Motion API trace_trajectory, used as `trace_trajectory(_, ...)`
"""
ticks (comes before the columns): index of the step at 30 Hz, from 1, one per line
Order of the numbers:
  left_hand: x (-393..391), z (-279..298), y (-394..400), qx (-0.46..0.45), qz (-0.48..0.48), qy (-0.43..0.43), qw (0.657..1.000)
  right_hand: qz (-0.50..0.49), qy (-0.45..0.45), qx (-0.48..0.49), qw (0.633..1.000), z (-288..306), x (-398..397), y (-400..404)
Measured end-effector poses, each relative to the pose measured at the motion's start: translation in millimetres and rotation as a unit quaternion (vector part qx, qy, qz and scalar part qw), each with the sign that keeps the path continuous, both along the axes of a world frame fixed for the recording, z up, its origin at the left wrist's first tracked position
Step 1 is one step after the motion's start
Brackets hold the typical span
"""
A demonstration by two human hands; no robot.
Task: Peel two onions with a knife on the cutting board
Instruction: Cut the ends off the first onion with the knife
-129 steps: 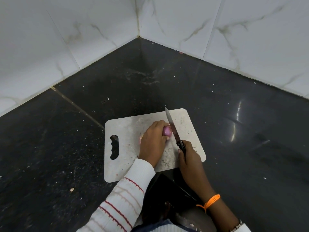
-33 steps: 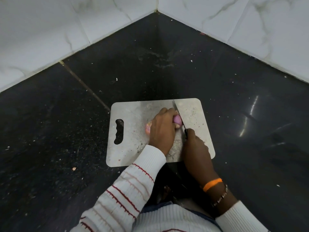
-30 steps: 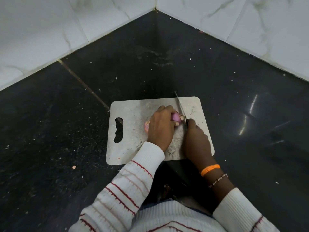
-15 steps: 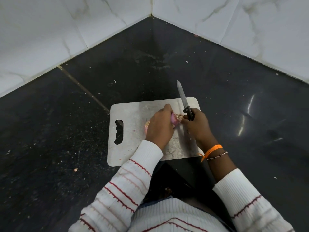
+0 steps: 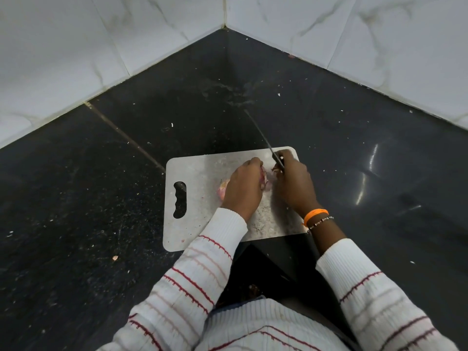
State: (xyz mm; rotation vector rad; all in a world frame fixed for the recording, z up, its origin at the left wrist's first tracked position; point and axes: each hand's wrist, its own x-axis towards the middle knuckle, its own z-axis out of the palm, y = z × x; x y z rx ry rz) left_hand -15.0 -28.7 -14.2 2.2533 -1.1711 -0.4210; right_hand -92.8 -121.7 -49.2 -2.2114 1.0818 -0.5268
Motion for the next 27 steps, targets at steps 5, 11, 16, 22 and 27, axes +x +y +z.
trace_trajectory(5, 4, -3, -1, 0.003, 0.024, -0.017, 1.000, -0.050, -0.027, 0.045, 0.997, 13, 2, -15)
trace_trajectory(11, 18, -6, 1, 0.004, 0.034, 0.000, 0.999, -0.030, -0.010, 0.068, 0.997, 14, -9, 2)
trace_trajectory(16, 24, -2, 1, 0.003, -0.044, 0.021, 0.999, -0.052, -0.038, 0.112, 0.992, 12, -11, 9)
trace_trajectory(22, 15, -8, -3, 0.022, -0.032, -0.045, 0.998, -0.059, -0.106, 0.183, 0.975, 7, -17, 20)
trace_trajectory(27, 17, -5, -8, -0.020, -0.017, -0.029, 0.999, -0.074, -0.143, 0.212, 0.964, 8, -19, 26)
